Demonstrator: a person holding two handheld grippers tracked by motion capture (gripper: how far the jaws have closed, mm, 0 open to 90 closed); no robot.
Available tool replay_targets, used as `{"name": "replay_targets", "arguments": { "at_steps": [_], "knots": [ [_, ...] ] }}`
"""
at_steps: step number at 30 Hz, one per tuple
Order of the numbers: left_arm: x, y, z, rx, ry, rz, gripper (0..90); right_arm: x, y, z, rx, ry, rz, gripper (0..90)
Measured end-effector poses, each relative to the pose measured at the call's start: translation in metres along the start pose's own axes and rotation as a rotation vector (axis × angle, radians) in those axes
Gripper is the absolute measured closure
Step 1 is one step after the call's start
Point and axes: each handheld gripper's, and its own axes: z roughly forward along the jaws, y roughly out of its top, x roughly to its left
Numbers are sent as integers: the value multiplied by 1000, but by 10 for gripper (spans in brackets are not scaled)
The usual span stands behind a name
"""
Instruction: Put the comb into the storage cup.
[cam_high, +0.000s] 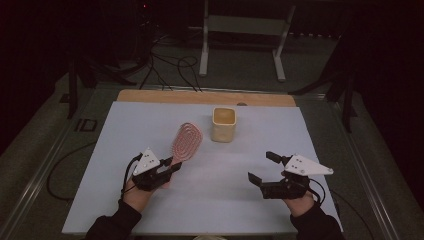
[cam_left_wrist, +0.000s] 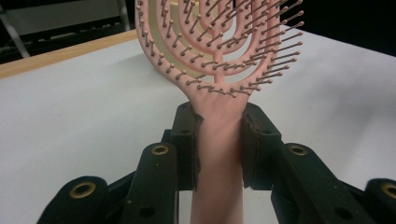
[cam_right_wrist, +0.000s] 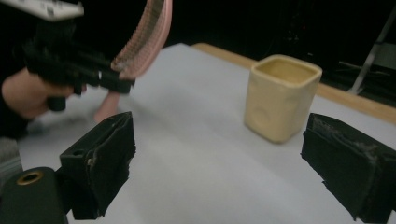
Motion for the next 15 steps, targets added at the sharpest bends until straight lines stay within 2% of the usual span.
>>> {"name": "replay_targets", "arguments": {
  "at_steps": [5, 6, 10, 15],
  "knots": [
    [-1, 0, 0, -1, -3, -1, 711, 4, 22, 6, -20, 0, -2, 89],
    [-1, 0, 0, -1, -3, -1, 711, 4, 22, 6, -20, 0, -2, 89],
    [-2, 1, 1, -4, -6, 6, 711, 10, 41, 17, -33, 6, 5, 83],
    [-2, 1, 1, -5, -7, 8, 711, 15, 53, 27, -27, 6, -3, 83]
  ]
}}
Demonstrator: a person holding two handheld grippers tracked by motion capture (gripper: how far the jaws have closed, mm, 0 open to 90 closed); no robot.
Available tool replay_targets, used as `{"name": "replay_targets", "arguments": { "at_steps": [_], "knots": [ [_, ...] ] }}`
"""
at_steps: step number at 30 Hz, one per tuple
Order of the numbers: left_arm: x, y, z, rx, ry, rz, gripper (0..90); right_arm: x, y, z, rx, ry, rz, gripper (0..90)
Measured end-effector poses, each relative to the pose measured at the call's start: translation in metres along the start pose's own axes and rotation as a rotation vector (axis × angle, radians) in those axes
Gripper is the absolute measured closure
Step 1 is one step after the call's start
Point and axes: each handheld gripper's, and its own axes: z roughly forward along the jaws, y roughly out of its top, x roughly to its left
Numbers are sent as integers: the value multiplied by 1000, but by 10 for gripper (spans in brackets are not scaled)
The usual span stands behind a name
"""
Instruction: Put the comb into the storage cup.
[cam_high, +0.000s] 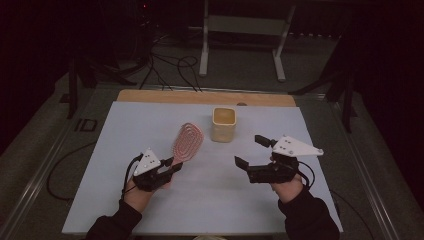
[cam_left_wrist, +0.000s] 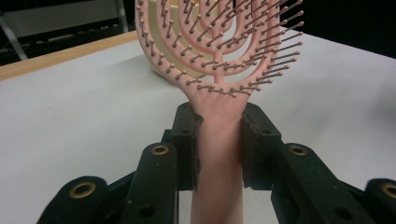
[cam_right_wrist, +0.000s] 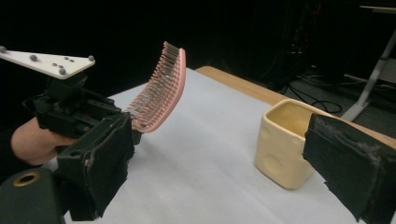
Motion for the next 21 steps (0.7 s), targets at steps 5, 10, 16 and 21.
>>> {"name": "replay_targets", "arguments": {
  "at_steps": [5, 10, 16, 21],
  "knots": [
    [-1, 1, -1, -9, 0, 1, 711, 6, 11, 16, 1, 31, 20, 83],
    [-1, 1, -1, -8, -1, 2, 711, 11, 18, 28, -7, 43, 40, 83],
    [-1, 1, -1, -12, -2, 3, 711, 14, 22, 38, -1, 63, 56, 83],
    [-2, 2, -1, -14, -2, 7, 711, 16, 25, 50, 0, 59, 59, 85]
  ]
}}
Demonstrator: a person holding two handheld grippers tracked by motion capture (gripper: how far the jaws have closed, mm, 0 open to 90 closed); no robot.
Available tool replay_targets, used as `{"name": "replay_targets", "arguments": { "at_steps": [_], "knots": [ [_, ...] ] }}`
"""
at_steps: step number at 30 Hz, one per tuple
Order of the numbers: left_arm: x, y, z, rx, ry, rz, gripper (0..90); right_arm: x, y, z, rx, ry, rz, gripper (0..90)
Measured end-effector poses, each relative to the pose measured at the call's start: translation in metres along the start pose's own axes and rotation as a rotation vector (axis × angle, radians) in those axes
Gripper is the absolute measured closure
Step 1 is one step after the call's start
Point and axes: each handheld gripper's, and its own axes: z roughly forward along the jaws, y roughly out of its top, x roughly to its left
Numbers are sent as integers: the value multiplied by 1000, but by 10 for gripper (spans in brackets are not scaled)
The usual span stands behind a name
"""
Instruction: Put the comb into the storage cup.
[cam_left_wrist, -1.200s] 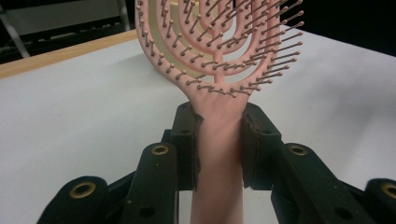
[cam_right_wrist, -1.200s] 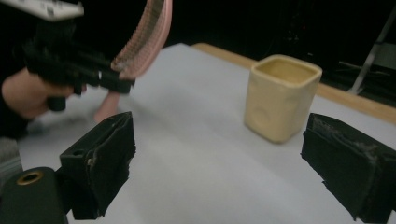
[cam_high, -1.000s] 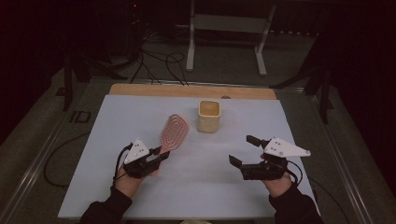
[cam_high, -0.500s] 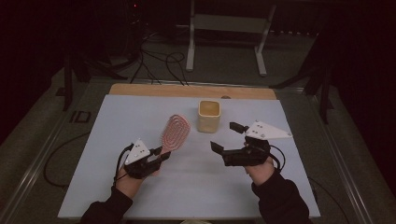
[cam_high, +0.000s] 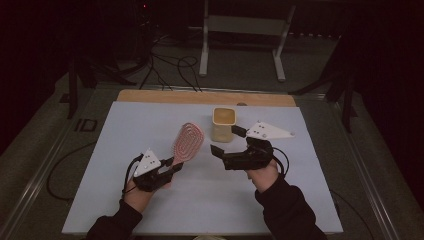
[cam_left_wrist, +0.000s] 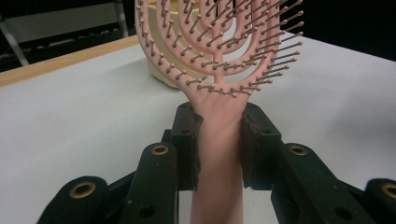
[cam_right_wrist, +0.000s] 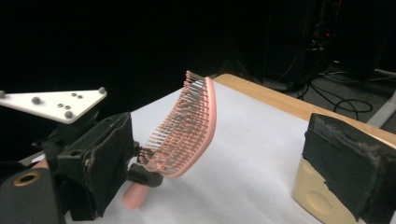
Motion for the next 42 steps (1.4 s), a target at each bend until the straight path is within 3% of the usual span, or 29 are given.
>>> {"name": "replay_targets", "arguments": {
  "at_steps": [8, 15, 21, 30, 39, 42],
  "knots": [
    [0, 0, 1, -4, -6, -1, 711, 3, 2, 19, 15, -7, 43, 84],
    [0, 0, 1, -8, 3, 6, 711, 6, 2, 36, 45, 21, 75, 85],
    [-1, 0, 1, -6, 1, 8, 711, 9, 0, 49, 52, -5, 133, 84],
    [-2, 1, 2, -16, -4, 9, 711, 11, -4, 65, 62, 22, 249, 88],
    [-1, 0, 1, -18, 2, 5, 711, 9, -12, 77, 94, 49, 314, 206],
    [-1, 0, 1, -24, -2, -2, 710, 9, -15, 80, 100, 54, 328, 296]
  ]
}}
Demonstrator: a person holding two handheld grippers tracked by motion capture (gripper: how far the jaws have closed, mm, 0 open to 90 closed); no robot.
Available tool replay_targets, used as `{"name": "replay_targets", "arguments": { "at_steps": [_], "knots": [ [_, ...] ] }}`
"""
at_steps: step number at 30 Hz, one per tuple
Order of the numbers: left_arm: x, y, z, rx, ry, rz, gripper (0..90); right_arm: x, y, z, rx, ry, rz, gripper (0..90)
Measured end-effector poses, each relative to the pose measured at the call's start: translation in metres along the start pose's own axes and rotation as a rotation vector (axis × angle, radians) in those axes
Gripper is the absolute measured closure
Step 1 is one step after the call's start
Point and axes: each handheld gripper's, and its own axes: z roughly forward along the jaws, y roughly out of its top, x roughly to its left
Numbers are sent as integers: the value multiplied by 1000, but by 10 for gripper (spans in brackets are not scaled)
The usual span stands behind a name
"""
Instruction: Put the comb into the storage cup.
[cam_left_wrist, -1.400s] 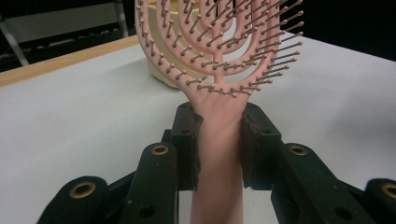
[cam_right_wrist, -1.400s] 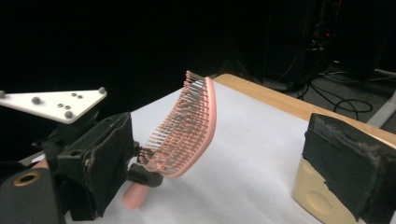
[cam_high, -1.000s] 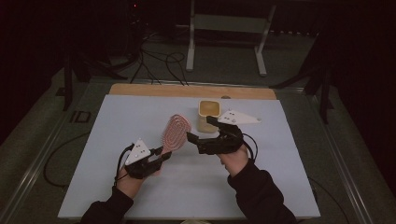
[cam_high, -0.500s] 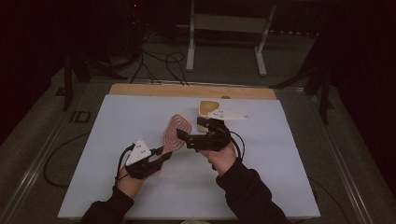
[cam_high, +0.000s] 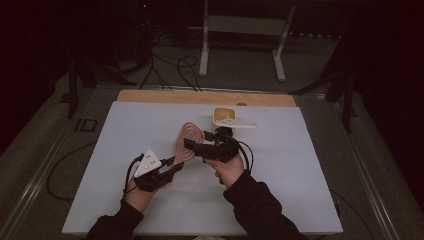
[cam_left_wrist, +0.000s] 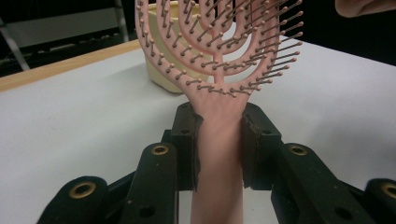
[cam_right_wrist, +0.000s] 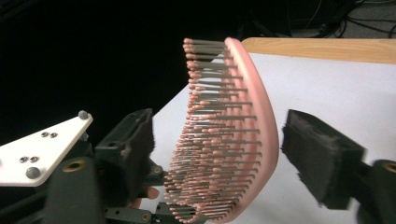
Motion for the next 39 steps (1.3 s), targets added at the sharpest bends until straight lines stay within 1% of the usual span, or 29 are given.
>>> {"name": "replay_targets", "arguments": {
  "at_steps": [2, 3, 5, 6, 8, 10, 11, 12, 13, 20, 21, 22, 23, 28, 29, 34, 36, 39],
  "knots": [
    [0, 0, 0, 3, 2, 0, 710, -1, -1, 2, -5, -1, 8, 331],
    [0, 0, 0, 3, 2, 0, 710, -1, -1, 2, -5, -1, 8, 331],
    [1, 0, -1, 5, 1, -2, 710, -1, -1, 4, 4, 13, 20, 416],
    [1, 0, -1, 2, 2, -5, 710, -1, -1, 6, 10, 17, 17, 438],
    [1, 0, 0, 1, -1, -7, 710, 0, -2, 8, 25, 25, 19, 452],
    [1, 0, 0, 1, 0, -7, 710, 0, -3, 9, 26, 24, 17, 467],
    [2, 0, -1, 2, -5, -8, 710, 0, -3, 9, 21, 21, 24, 501],
    [2, 0, -1, 2, -5, -8, 710, 0, -3, 9, 21, 21, 24, 501],
    [1, 0, -1, -1, -4, -7, 710, -1, -3, 9, 22, 15, 22, 521],
    [1, 0, 0, 5, -13, -9, 709, -1, -4, 9, 22, 15, 9, 551],
    [2, 0, 0, 6, -16, -16, 709, 0, -4, 9, 22, 21, 7, 569],
    [2, 0, 0, 6, -16, -16, 708, 0, -4, 9, 22, 21, 7, 569],
    [2, -1, 1, 7, -19, -21, 707, 0, -4, 8, 21, 27, -2, 591],
    [3, -1, 1, 10, -27, -26, 706, 2, -4, 8, 19, 43, -22, 620],
    [4, -1, 1, 11, -34, -35, 705, 2, -4, 7, 15, 56, -27, 638],
    [3, -1, 1, 8, -36, -33, 705, 4, -3, 6, 10, 60, -44, 643],
    [4, -1, 2, 3, -56, -46, 704, 5, -3, 5, 5, 67, -65, 645],
    [3, 0, 2, 0, -59, -47, 702, 6, -2, 5, 2, 66, -71, 645]
  ]
}}
